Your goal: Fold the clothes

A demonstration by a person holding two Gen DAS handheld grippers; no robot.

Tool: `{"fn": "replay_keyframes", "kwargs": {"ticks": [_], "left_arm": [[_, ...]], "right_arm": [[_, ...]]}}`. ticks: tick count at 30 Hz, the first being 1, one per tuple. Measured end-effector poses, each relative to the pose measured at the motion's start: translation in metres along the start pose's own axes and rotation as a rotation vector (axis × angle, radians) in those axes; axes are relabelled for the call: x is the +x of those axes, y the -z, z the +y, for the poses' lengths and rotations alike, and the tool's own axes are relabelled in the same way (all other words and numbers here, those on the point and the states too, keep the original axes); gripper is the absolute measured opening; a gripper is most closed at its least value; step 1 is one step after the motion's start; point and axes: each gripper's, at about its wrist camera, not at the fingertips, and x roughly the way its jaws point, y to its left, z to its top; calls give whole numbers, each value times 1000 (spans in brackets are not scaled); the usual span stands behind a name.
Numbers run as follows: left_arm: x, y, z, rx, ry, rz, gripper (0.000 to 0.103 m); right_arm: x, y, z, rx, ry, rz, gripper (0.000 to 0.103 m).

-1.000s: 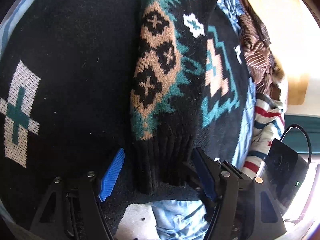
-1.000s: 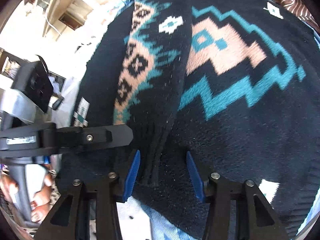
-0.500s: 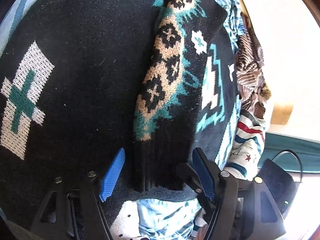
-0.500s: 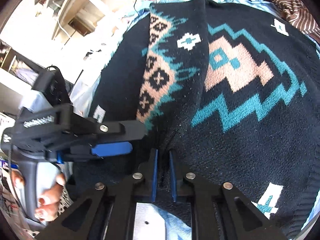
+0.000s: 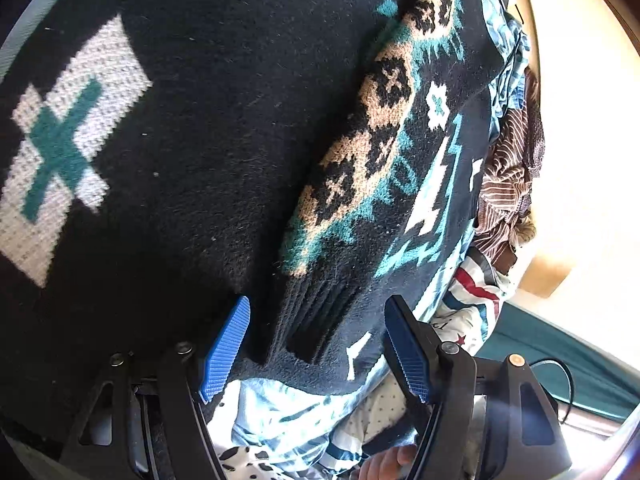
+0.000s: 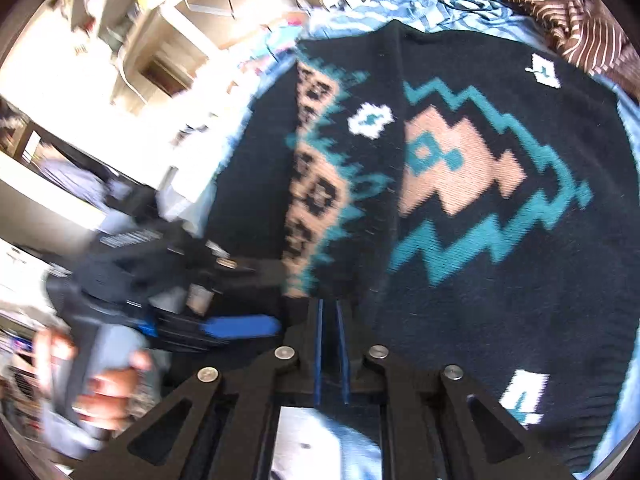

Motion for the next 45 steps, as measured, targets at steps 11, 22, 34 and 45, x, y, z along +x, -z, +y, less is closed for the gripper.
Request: {"fn": "replay_keyframes", "kwargs": {"ticks": [11,22,34,45], "left_arm": [[3,2,-7,38,-39,9,70],[-9,5,2,-25,108,27,71],[7,9,14,-132,394,93,71],[0,13,13,-128,404,55,9]], "right_arm": [[50,27,-9,20,15,148,22],[2,13,2,44,-119,-7,13],[-12,11,5,112,-208,-39,13],[-11,14,2,64,-85,-32,23]]}}
